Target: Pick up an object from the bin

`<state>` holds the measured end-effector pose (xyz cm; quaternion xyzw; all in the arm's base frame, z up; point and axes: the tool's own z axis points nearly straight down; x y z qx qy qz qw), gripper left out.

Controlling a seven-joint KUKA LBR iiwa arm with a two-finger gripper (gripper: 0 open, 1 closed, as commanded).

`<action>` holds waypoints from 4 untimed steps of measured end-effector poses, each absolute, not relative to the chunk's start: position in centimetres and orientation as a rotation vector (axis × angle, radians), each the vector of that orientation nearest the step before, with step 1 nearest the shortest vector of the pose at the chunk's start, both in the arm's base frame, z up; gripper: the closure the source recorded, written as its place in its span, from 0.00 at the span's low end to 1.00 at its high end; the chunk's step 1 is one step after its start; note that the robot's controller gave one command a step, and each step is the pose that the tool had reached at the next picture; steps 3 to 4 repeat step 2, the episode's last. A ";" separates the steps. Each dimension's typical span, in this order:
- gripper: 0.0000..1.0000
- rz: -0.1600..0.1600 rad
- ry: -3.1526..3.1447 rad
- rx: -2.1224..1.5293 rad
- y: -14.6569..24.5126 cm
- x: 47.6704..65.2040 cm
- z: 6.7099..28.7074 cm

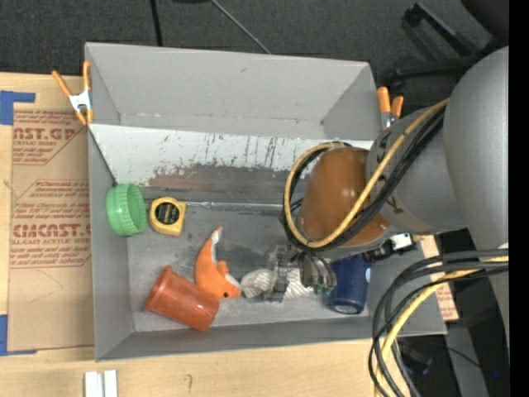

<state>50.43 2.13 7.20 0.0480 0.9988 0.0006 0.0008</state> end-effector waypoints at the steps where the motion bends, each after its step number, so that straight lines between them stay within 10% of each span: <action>1: 1.00 0.002 3.136 0.151 2.1 50.4 7.2; 2: 1.00 0.003 3.126 0.195 3.8 51.1 26.7; 4: 1.00 0.003 3.126 0.195 3.8 51.1 26.7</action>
Offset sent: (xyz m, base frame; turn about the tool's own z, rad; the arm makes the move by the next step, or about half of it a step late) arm 0.0050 0.0156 0.1901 0.0303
